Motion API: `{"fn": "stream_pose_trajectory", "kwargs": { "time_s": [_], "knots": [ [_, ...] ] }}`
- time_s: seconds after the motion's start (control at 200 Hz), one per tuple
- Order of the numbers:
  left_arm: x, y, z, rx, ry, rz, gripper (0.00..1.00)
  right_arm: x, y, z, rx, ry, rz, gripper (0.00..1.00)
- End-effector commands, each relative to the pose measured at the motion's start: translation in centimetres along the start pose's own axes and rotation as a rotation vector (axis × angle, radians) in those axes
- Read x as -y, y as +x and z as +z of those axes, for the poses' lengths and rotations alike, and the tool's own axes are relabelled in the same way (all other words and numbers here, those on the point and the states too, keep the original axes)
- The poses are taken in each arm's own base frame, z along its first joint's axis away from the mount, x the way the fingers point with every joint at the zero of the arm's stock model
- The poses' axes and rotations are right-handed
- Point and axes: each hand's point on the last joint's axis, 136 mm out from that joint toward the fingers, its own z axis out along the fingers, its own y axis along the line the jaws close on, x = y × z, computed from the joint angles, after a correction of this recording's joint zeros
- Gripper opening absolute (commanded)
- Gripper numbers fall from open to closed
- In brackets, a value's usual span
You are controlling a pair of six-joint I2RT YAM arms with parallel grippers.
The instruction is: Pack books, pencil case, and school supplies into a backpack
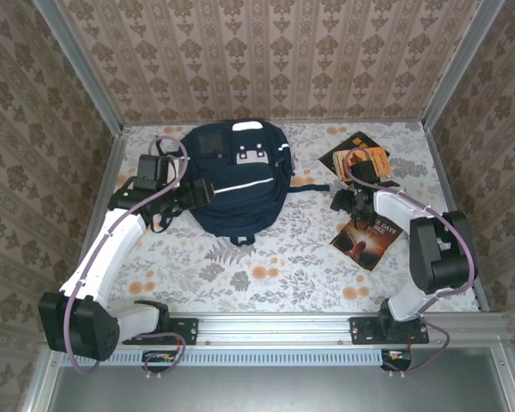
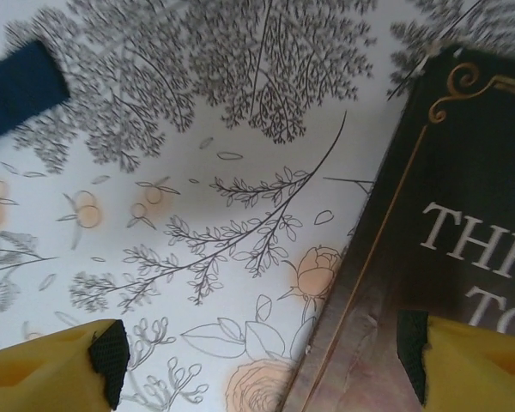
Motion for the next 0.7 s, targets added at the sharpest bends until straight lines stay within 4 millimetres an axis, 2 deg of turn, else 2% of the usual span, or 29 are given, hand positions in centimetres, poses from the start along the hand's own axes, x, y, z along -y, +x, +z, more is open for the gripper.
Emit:
{"fn": "stream_pose_trajectory", "kwargs": {
  "time_s": [0.0, 0.135, 0.205, 0.41, 0.56, 0.59, 0.635, 0.695],
  "knots": [
    [1.2, -0.2, 0.5, -0.005, 0.016, 0.014, 1.00, 0.4, 1.6, 1.1, -0.070, 0.006, -0.009, 0.84],
    [2.5, 0.1, 1.2, -0.016, 0.037, 0.026, 1.00, 0.1, 3.2, 1.7, -0.108, 0.006, -0.008, 0.84],
    [3.0, 0.2, 1.6, -0.021, 0.046, 0.028, 1.00, -1.1, 4.1, 1.5, -0.138, -0.036, -0.012, 0.83],
    [4.6, 0.5, 2.4, -0.040, 0.063, 0.036, 1.00, -6.3, 8.1, 0.5, -0.217, -0.159, -0.077, 0.82],
    [5.5, 0.7, 3.1, -0.058, 0.066, 0.031, 1.00, -11.2, 12.2, -0.3, -0.288, -0.278, -0.106, 0.81],
    [5.5, 0.7, 3.3, -0.060, 0.065, 0.024, 1.00, -12.1, 12.7, -0.6, -0.295, -0.307, -0.111, 0.81],
    [6.6, 1.4, 3.6, -0.080, 0.079, 0.040, 1.00, -13.3, 13.1, -1.2, -0.304, -0.346, -0.121, 0.80],
    [7.1, 1.9, 4.0, -0.097, 0.083, 0.035, 1.00, -14.1, 12.6, -2.4, -0.293, -0.381, -0.140, 0.79]
  ]
}}
